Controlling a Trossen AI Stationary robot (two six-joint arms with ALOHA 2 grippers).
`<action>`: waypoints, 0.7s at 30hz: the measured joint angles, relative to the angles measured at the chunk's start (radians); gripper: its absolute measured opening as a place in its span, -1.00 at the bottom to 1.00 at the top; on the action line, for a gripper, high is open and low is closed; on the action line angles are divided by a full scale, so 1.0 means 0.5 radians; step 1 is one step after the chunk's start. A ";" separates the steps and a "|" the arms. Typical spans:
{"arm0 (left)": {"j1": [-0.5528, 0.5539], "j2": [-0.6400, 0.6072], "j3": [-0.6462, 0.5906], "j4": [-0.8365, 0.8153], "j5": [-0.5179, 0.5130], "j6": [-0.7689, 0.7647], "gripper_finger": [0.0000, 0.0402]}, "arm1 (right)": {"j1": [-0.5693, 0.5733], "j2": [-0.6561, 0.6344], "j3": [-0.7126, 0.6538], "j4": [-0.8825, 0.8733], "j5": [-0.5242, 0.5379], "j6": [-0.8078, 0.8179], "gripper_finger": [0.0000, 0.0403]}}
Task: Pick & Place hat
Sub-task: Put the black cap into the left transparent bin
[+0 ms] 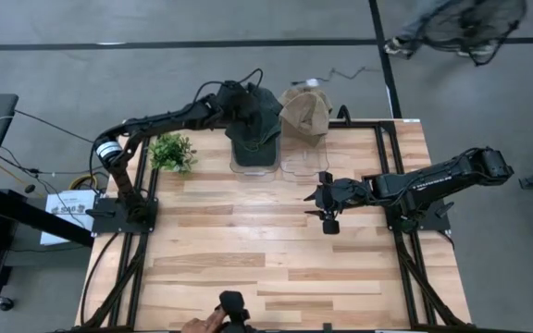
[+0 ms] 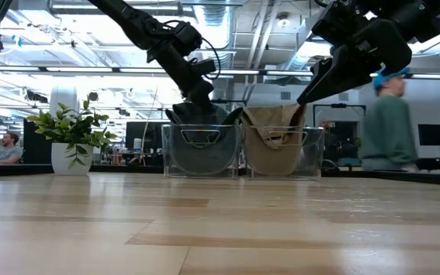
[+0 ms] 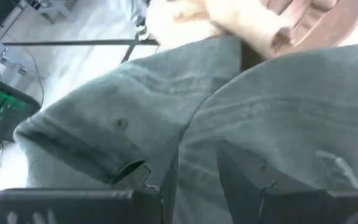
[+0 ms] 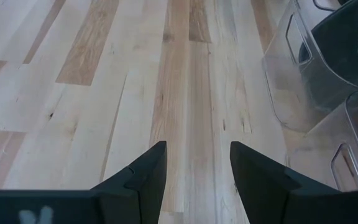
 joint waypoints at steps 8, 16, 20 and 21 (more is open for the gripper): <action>0.017 0.009 -0.001 -0.049 0.000 -0.047 -0.51 | 0.001 0.000 0.000 0.004 -0.002 0.005 -0.17; 0.037 0.010 -0.048 -0.059 0.062 -0.113 -0.57 | 0.002 0.000 0.000 0.017 -0.010 0.002 -0.16; 0.051 0.010 -0.083 -0.057 0.072 -0.125 -0.58 | 0.002 0.000 0.000 0.017 -0.009 0.002 -0.17; 0.051 0.010 -0.092 -0.059 0.072 -0.127 -0.58 | 0.002 0.000 0.000 0.017 -0.009 0.002 -0.17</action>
